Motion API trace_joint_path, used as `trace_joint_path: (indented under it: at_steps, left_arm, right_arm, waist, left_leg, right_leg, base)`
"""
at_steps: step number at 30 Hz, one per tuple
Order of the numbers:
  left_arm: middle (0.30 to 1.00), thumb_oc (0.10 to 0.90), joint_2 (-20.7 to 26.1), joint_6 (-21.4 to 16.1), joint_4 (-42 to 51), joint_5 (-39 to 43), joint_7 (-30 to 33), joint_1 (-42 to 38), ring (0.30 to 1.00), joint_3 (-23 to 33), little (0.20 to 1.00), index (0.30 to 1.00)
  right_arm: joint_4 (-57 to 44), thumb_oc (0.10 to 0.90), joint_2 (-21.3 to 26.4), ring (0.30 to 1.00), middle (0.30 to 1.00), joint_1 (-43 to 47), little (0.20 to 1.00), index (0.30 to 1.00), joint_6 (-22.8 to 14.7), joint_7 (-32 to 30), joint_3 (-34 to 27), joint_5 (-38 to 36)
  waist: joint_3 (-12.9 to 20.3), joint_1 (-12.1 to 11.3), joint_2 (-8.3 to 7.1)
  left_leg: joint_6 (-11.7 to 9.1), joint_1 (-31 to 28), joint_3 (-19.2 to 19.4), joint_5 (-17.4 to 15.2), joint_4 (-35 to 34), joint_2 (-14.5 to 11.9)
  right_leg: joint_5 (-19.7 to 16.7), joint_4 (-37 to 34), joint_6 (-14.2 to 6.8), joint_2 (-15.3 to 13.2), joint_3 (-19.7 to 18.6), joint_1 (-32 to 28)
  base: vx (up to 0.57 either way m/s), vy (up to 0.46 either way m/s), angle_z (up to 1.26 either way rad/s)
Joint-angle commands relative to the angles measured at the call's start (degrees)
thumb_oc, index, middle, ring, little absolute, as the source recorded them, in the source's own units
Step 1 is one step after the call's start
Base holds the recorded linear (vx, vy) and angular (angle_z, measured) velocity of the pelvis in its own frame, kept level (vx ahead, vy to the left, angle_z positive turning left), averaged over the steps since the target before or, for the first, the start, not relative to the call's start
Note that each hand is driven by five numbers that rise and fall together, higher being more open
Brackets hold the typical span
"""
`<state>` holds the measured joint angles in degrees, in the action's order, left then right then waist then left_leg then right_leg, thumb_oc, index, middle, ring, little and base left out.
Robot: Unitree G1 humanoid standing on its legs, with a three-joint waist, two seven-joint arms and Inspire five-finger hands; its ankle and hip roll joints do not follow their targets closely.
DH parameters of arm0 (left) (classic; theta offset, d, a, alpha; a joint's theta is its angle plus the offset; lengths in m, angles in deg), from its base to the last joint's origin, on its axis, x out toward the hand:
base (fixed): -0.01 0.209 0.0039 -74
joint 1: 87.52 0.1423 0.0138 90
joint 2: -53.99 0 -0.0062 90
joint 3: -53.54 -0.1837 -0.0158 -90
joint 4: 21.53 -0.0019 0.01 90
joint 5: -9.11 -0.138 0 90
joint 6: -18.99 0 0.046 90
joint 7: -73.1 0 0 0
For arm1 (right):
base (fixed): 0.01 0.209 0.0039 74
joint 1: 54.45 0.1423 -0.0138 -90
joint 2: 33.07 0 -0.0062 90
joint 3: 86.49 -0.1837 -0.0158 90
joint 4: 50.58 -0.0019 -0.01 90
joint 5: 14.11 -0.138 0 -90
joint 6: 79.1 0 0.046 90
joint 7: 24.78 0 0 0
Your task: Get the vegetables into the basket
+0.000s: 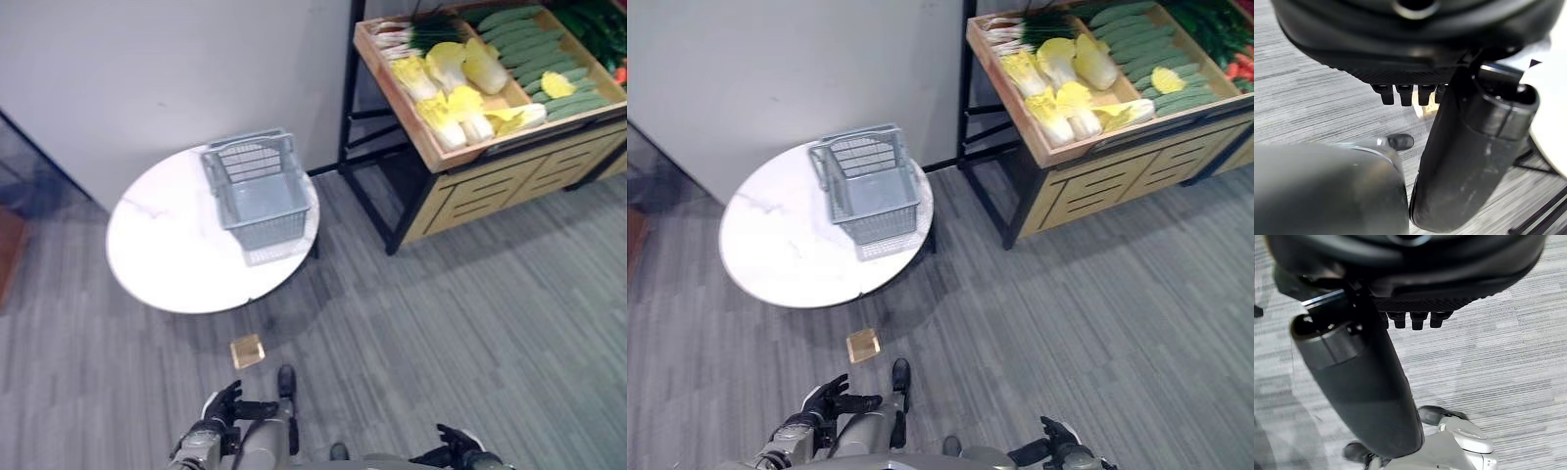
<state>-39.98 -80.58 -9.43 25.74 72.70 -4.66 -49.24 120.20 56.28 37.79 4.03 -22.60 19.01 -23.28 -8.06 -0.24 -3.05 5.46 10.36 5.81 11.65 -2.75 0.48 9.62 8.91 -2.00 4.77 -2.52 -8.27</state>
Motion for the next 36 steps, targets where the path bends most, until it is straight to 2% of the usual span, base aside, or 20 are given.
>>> trace_joint_path:
  at_steps: [1, 4, 7, 10, 12, 13, 14, 15, 16, 18, 22, 25, 27, 29, 30, 31, 32, 33, 35, 36]
  left_arm:
    - [1.0, 0.9, 0.79, -0.47, 3.28, -2.89, -0.52, 3.34, 1.0, -1.84, 1.0, 1.0]
    - [1.0, 0.9, 1.22, -0.44, 4.09, -2.4, -0.36, 2.31, 1.0, -2.26, 1.0, 1.0]
    - [1.0, 0.9, 1.3, -0.33, 3.58, -2.69, 0.08, 1.65, 1.0, -2.69, 1.0, 1.0]
    - [1.0, 0.9, 1.42, -0.39, 2.83, -2.78, -0.13, 1.88, 1.0, -2.77, 1.0, 1.0]
    - [1.0, 0.9, 1.23, -0.48, 1.8, -3.16, -0.04, 1.84, 1.0, -2.65, 1.0, 1.0]
    - [1.0, 0.9, 1.08, -0.45, 1.18, -3.4, 0.01, 1.56, 1.0, -2.52, 1.0, 1.0]
    - [1.0, 0.9, 1.04, -0.47, 0.63, -3.72, 0.35, 1.17, 1.0, -2.29, 1.0, 1.0]
    - [1.0, 0.9, 1.15, -0.45, 0.22, -3.93, 0.44, 1.08, 1.0, -2.14, 1.0, 1.0]
    - [1.0, 0.9, 1.14, -0.46, 0.21, -3.93, 0.44, 1.08, 1.0, -2.13, 1.0, 1.0]
    - [1.0, 0.9, 1.41, -0.42, -0.25, -4.17, 0.39, 1.26, 1.0, -1.8, 1.0, 1.0]
    - [1.0, 0.9, 1.04, -0.31, -0.79, -4.66, 0.11, 2.11, 1.0, -1.36, 1.0, 1.0]
    - [1.0, 0.9, 0.97, -0.17, -0.37, -3.27, 0.67, 1.96, 1.0, -0.7, 1.0, 1.0]
    - [1.0, 0.9, 0.82, -0.31, -0.32, -3.03, 0.84, 1.76, 1.0, -0.83, 1.0, 1.0]
    - [1.0, 0.9, 0.41, -0.43, 0.61, -2.78, 0.88, 1.57, 1.0, -1.46, 1.0, 1.0]
    - [1.0, 0.9, 0.41, -0.43, 0.61, -2.78, 0.88, 1.58, 1.0, -1.46, 1.0, 1.0]
    - [1.0, 0.9, 0.4, -0.45, 1.07, -2.65, 0.84, 1.59, 1.0, -1.66, 1.0, 1.0]
    - [1.0, 0.9, 0.66, -0.59, 1.61, -3.24, 0.95, 1.52, 1.0, -2.25, 1.0, 1.0]
    - [1.0, 0.9, 0.65, -0.58, 1.61, -3.25, 0.95, 1.53, 1.0, -2.25, 1.0, 1.0]
    - [1.0, 0.9, 0.76, -0.81, 1.68, -3.88, 1.34, 1.6, 1.0, -2.92, 1.0, 1.0]
    - [1.0, 0.9, 0.76, -0.81, 1.68, -3.88, 1.34, 1.6, 1.0, -2.93, 1.0, 1.0]
  right_arm:
    - [-4.72, 0.9, 1.31, 1.0, 1.0, -0.23, 1.0, 1.0, -0.88, 0.81, 0.3, 1.13]
    - [-5.94, 0.9, 1.05, 1.0, 1.0, 1.08, 1.0, 1.0, -0.89, 0.56, 1.02, 1.22]
    - [-7.09, 0.9, 0.6, 1.0, 1.0, 1.91, 1.0, 1.0, -1.07, 0.32, 1.5, 0.92]
    - [-7.13, 0.9, 0.71, 1.0, 1.0, 2.13, 1.0, 1.0, -1.19, 0.15, 1.93, 1.17]
    - [-7.07, 0.9, 0.68, 1.0, 1.0, 2.63, 1.0, 1.0, -1.21, 0.03, 1.95, 1.16]
    - [-7.01, 0.9, 0.6, 1.0, 1.0, 3.21, 1.0, 1.0, -1.16, -0.09, 1.95, 1.02]
    - [-6.86, 0.9, 0.39, 1.0, 1.0, 3.86, 1.0, 1.0, -1.01, -0.37, 2.1, 1.26]
    - [-6.82, 0.9, 0.32, 1.0, 1.0, 3.96, 1.0, 1.0, -0.85, -0.34, 2.35, 1.67]
    - [-6.82, 0.9, 0.32, 1.0, 1.0, 3.96, 1.0, 1.0, -0.85, -0.35, 2.36, 1.67]
    - [-6.72, 0.9, 0.13, 1.0, 1.0, 3.43, 1.0, 1.0, -0.8, 0.03, 2.61, 2.27]
    - [-5.94, 0.9, 0.63, 1.0, 1.0, 2.41, 1.0, 1.0, -0.61, 0.42, 2.7, 3.16]
    - [-6.28, 0.9, 1.91, 1.0, 1.0, 2.57, 1.0, 1.0, -1.03, -0.25, 2.32, 2.34]
    - [-6.29, 0.9, 2.18, 1.0, 1.0, 2.64, 1.0, 1.0, -1.15, -0.37, 2.18, 2.13]
    - [-5.9, 0.9, 3.26, 1.0, 1.0, 2.31, 1.0, 1.0, -1.1, -0.53, 1.16, 1.86]
    - [-5.9, 0.9, 3.27, 1.0, 1.0, 2.3, 1.0, 1.0, -1.11, -0.53, 1.16, 1.86]
    - [-5.72, 0.9, 3.59, 1.0, 1.0, 2.18, 1.0, 1.0, -1.16, -0.64, 0.97, 2.0]
    - [-5.33, 0.9, 3.94, 1.0, 1.0, 2.04, 1.0, 1.0, -1.08, -0.9, 0.84, 2.24]
    - [-5.33, 0.9, 3.94, 1.0, 1.0, 2.03, 1.0, 1.0, -1.09, -0.9, 0.83, 2.24]
    - [-4.84, 0.9, 4.2, 1.0, 1.0, 1.72, 1.0, 1.0, -0.79, -1.1, 0.25, 2.16]
    - [-4.84, 0.9, 4.21, 1.0, 1.0, 1.72, 1.0, 1.0, -0.79, -1.09, 0.25, 2.16]
  waist:
    - [-0.03, -1.66, -1.93]
    - [-1.03, -1.72, -1.52]
    - [-2.27, -1.07, -0.4]
    - [-2.54, -0.79, 0.67]
    - [-3.24, -0.17, 1.03]
    - [-3.42, 0.07, 0.82]
    - [-3.98, 0.48, 0.22]
    - [-4.17, 0.76, -0.22]
    - [-4.29, 0.79, -0.17]
    - [-4.17, 1.43, -0.71]
    - [-3.67, 1.08, -0.78]
    - [-4.05, 0.86, -0.06]
    - [-4.28, 0.73, 0.13]
    - [-4.53, 1.33, 0.37]
    - [-4.52, 1.36, 0.39]
    - [-4.73, 1.61, 0.39]
    - [-4.92, 1.86, 0.59]
    - [-4.97, 1.83, 0.59]
    - [-4.45, 1.63, 1.39]
    - [-4.45, 1.64, 1.39]
  left_leg:
    - [-4.1, 4.05, -0.48, -5.57, 7.67, -0.4]
    - [-2.77, 3.01, -0.69, -6.65, 7.46, 0.29]
    - [-1.97, -0.16, -1.46, -7.66, 5.88, 0.75]
    - [-2.51, -3.32, -1.87, -8.24, 3.57, 0.32]
    - [-3.29, -4.5, -2.68, -8.56, 2.74, -0.2]
    - [-3.72, -4.73, -3.05, -8.79, 2.57, -0.19]
    - [-4.44, -6.0, -4.02, -9.69, 2.16, -0.15]
    - [-4.67, -6.78, -4.44, -10.22, 2.02, -0.15]
    - [-4.68, -6.94, -4.49, -10.28, 2.02, -0.19]
    - [-5.19, -8.44, -6.7, -11.15, 2.2, -0.46]
    - [-6.66, -9.41, -9.47, -11.46, 2.17, -1.99]
    - [-8.41, -7.42, -12.3, -11.2, 4.13, -3.86]
    - [-8.63, -7.04, -12.76, -10.95, 4.48, -4.0]
    - [-9.19, -4.95, -10.2, -11.96, 9.03, -3.99]
    - [-9.2, -4.85, -10.24, -12.05, 9.19, -3.99]
    - [-9.59, -4.25, -8.16, -11.8, 10.42, -4.54]
    - [-10.26, -3.95, -4.39, -9.92, 9.99, -7.33]
    - [-10.28, -4.05, -4.36, -9.91, 9.95, -7.35]
    - [-10.97, -3.66, -4.05, -7.5, 5.71, -9.75]
    - [-10.97, -3.69, -4.05, -7.46, 5.64, -9.75]
  right_leg:
    - [-17.17, 6.66, -6.95, -12.75, -0.67, 3.06]
    - [-22.43, 14.7, -7.88, -12.66, 0.49, 7.23]
    - [-22.2, 18.65, -6.82, -12.98, 2.73, 10.67]
    - [-17.44, 12.6, -5.49, -14.85, 6.04, 13.79]
    - [-14.29, 6.24, -5.18, -15.1, 5.74, 15.31]
    - [-14.63, 2.15, -5.38, -15.23, 4.92, 16.47]
    - [-17.15, -4.03, -6.07, -15.91, 3.86, 17.93]
    - [-19.17, -5.57, -6.66, -16.27, 3.15, 18.92]
    - [-19.15, -5.63, -6.65, -16.23, 3.22, 18.7]
    - [-19.29, -5.09, -6.97, -15.03, 0.49, 18.97]
    - [-17.47, -6.06, -5.88, -13.85, 3.3, 16.93]
    - [-14.85, -4.33, -4.07, -12.13, 6.47, 16.67]
    - [-14.54, -4.1, -3.85, -11.98, 7.08, 16.53]
    - [-13.29, -3.46, -3.3, -12.68, 9.12, 15.53]
    - [-13.27, -3.44, -3.31, -12.68, 9.15, 15.55]
    - [-13.04, -3.36, -3.09, -13.03, 9.88, 15.08]
    - [-12.78, -3.6, -3.14, -13.65, 11.05, 14.12]
    - [-12.77, -3.61, -3.13, -13.63, 11.03, 14.06]
    - [-13.28, -4.91, -4.34, -14.63, 11.42, 13.04]
    - [-13.28, -4.92, -4.34, -14.64, 11.42, 13.03]
  base:
    - [0.2, 0.191, 0.04]
    - [0.12, 0.164, -0.04]
    - [0.12, 0.129, 0.24]
    - [0.16, 0.026, 0.11]
    - [0.14, -0.073, 0.01]
    - [0.19, -0.18, 0.05]
    - [0.21, -0.222, 0.12]
    - [0.18, -0.183, 0.2]
    - [0.16, -0.152, 0.25]
    - [0.22, -0.227, 0.69]
    - [0.16, -0.275, 0.82]
    - [0.08, -0.262, 0.51]
    - [0.07, -0.186, 0.49]
    - [0.09, -0.142, 0.42]
    - [0.03, -0.018, 0.47]
    - [0.05, 0.035, 0.72]
    - [0.05, 0.034, 0.63]
    - [0.07, 0.07, 0.47]
    - [0.07, 0.131, 0.18]
    - [0.07, 0.179, 0.19]
